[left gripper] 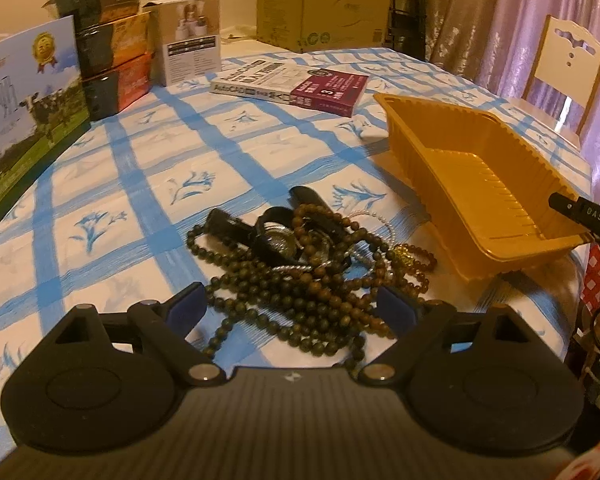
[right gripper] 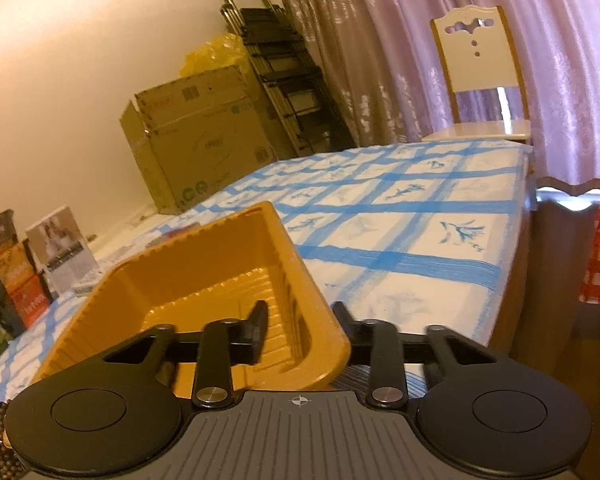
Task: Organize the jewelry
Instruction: 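Grasp the rim of the orange tray with the right tool, then grasp a brown bead bracelet from the jewelry pile with the left tool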
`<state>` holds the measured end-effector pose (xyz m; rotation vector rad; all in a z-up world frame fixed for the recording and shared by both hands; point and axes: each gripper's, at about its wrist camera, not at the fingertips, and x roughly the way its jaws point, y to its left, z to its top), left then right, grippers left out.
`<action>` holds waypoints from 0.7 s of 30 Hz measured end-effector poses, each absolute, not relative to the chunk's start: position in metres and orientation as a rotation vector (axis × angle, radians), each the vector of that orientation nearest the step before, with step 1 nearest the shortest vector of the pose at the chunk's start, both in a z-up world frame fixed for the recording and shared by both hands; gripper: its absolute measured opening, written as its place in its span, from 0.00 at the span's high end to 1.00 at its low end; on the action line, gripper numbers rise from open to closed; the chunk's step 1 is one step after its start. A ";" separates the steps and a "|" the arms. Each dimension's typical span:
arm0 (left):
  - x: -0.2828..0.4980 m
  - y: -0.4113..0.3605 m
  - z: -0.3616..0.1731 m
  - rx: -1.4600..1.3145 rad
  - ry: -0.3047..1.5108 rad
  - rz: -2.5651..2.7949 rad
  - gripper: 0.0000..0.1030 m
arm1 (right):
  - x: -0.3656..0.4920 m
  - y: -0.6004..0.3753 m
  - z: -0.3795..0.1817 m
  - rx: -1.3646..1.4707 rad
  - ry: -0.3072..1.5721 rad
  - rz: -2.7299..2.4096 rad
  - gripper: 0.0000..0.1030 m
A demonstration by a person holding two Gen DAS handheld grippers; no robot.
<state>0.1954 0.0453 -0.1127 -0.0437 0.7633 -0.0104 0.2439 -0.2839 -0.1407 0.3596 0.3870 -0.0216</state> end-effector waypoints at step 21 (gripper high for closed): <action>0.226 -0.022 -0.119 0.131 0.693 -0.310 0.60 | 0.233 -0.321 -0.110 0.266 0.367 0.048 0.95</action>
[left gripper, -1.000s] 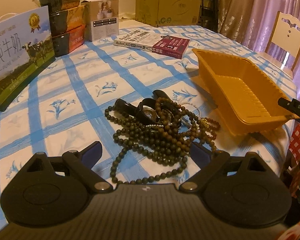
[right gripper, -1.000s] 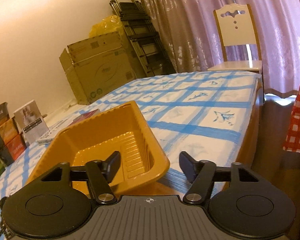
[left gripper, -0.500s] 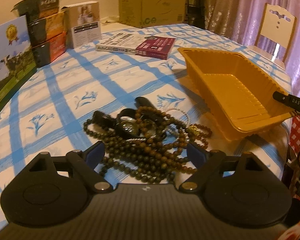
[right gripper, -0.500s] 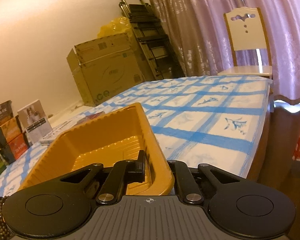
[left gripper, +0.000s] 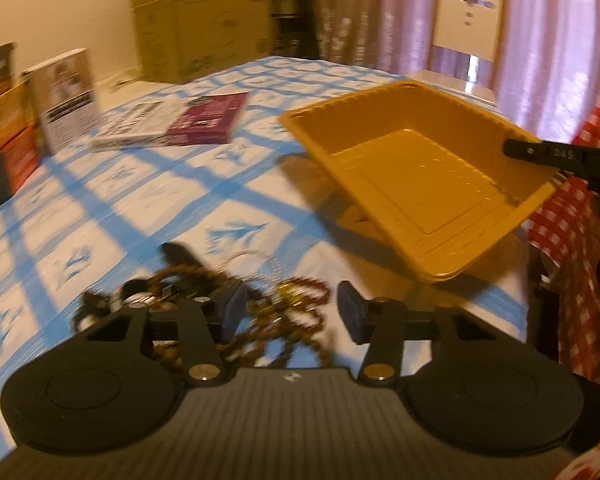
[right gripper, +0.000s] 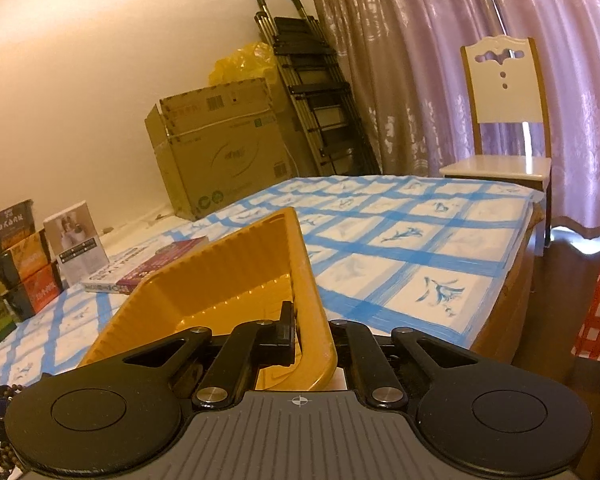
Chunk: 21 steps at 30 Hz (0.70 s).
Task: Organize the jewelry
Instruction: 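Grasp a brown bead bracelet from the jewelry pile with the left tool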
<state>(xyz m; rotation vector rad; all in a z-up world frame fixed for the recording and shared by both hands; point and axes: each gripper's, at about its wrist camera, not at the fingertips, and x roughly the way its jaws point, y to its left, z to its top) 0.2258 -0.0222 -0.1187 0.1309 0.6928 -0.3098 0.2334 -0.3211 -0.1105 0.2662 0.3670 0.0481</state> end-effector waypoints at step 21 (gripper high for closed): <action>0.259 -0.038 -0.147 0.073 0.796 -0.222 0.77 | 0.231 -0.328 -0.113 0.296 0.372 0.056 0.95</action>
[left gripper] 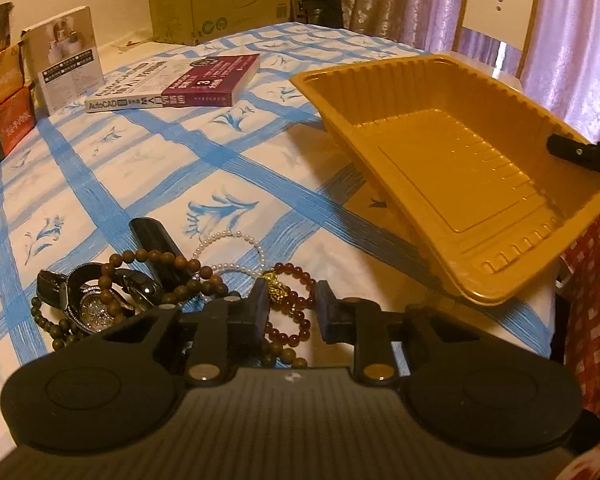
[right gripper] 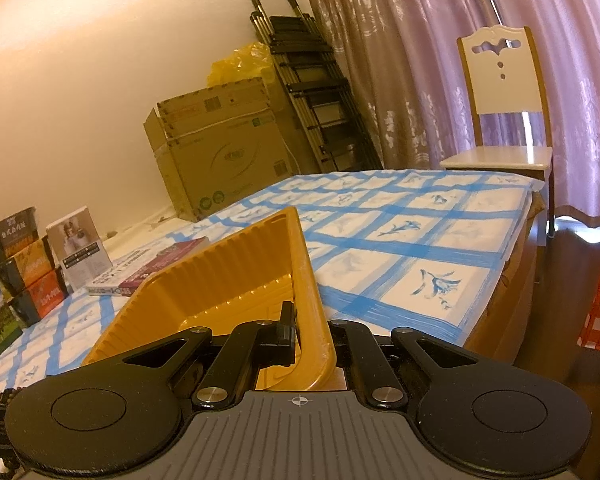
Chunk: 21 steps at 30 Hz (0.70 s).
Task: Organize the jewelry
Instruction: 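Grasp a brown bead bracelet from the jewelry pile with the left tool, then carry the bead bracelet into the orange tray and open the left tool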
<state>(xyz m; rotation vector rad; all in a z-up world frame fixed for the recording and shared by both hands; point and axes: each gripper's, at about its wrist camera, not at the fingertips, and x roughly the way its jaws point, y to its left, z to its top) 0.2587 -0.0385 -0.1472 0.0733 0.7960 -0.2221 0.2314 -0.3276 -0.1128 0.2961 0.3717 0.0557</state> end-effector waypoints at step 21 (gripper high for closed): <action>0.245 -0.033 -0.125 0.071 0.741 -0.192 0.93 | 0.231 -0.329 -0.112 0.305 0.365 0.069 0.95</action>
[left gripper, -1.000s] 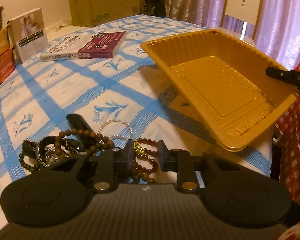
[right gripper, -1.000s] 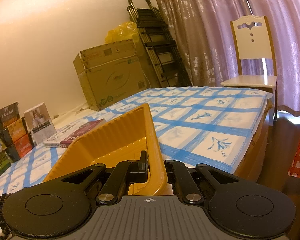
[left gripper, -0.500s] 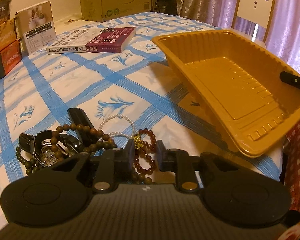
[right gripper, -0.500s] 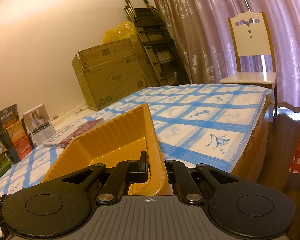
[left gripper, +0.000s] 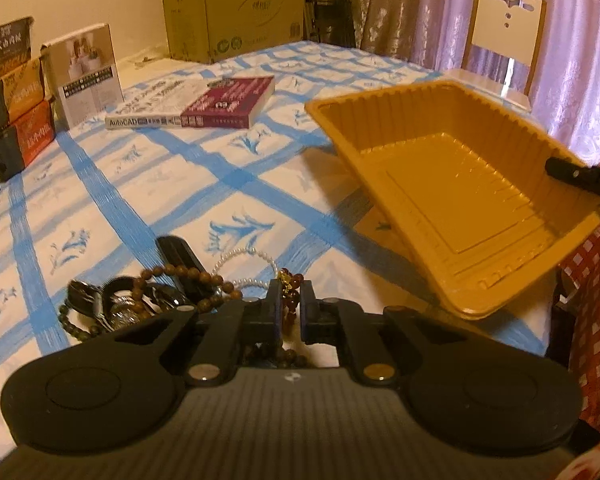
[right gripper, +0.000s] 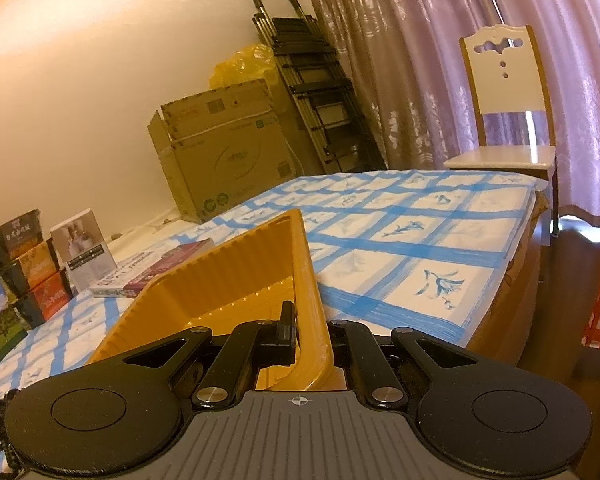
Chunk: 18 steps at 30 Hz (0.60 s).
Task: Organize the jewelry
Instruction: 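Carry the bead bracelet into the orange tray and open the left tool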
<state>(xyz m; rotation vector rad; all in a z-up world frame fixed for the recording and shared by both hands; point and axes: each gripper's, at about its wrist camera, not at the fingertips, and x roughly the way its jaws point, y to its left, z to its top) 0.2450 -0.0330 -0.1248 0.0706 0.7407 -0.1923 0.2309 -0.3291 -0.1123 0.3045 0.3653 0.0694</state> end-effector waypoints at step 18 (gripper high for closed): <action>0.236 -0.085 -0.054 0.021 0.579 -0.399 0.93 | 0.228 -0.319 -0.101 0.223 0.353 0.107 0.94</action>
